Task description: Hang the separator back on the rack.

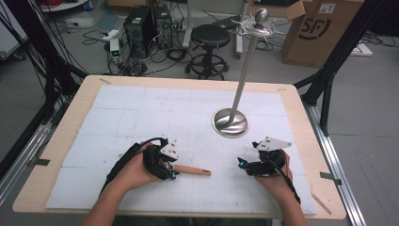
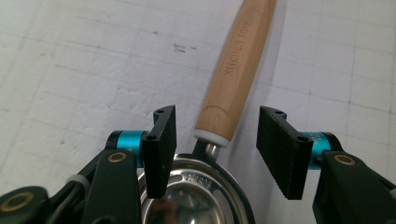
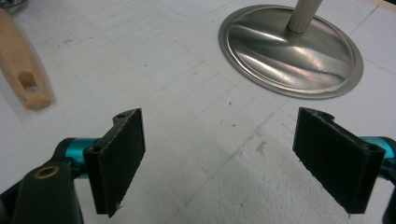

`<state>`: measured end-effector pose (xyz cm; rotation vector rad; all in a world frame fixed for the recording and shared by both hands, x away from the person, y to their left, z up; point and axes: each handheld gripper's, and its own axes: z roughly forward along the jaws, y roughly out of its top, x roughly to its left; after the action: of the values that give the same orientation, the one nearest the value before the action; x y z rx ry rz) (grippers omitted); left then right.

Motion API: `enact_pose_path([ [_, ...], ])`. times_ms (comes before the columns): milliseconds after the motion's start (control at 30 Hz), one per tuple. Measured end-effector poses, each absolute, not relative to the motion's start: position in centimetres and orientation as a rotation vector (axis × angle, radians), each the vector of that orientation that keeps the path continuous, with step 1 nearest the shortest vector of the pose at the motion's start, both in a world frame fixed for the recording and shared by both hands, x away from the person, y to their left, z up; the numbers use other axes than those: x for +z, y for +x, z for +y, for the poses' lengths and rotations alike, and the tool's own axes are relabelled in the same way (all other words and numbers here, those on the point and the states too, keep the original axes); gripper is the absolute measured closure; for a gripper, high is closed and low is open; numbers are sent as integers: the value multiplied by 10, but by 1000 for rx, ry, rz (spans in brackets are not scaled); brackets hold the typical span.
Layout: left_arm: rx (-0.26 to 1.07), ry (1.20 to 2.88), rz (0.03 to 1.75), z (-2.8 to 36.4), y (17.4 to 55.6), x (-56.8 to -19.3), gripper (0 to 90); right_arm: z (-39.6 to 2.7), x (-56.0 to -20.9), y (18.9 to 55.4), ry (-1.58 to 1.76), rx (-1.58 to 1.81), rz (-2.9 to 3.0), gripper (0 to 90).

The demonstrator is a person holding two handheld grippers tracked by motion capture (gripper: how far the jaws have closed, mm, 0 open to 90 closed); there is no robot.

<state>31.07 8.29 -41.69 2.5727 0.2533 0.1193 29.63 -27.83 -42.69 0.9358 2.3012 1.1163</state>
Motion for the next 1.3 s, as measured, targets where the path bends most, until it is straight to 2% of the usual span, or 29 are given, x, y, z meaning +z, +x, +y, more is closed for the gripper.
enact_pose_path([
  [133, 63, 2613, 229, 78, 317, -421, 507, -278, -427, 297, 941, 1114, 2301, 157],
  [300, 58, 2615, 209, 78, 317, -421, 546, -277, -428, 297, 935, 1106, 2308, 157],
  [400, 55, 2622, 184, 77, 314, -420, 650, -277, -428, 297, 940, 1107, 2307, 157],
  [467, 67, 2626, 183, 76, 312, -420, 687, -277, -427, 296, 939, 1111, 2303, 157],
  [900, 122, 2621, 203, 77, 309, -416, 692, -279, -427, 296, 940, 1118, 2302, 157],
  [1300, 105, 2373, 263, 105, 312, -390, 692, -279, -426, 296, 939, 1131, 2295, 157],
])
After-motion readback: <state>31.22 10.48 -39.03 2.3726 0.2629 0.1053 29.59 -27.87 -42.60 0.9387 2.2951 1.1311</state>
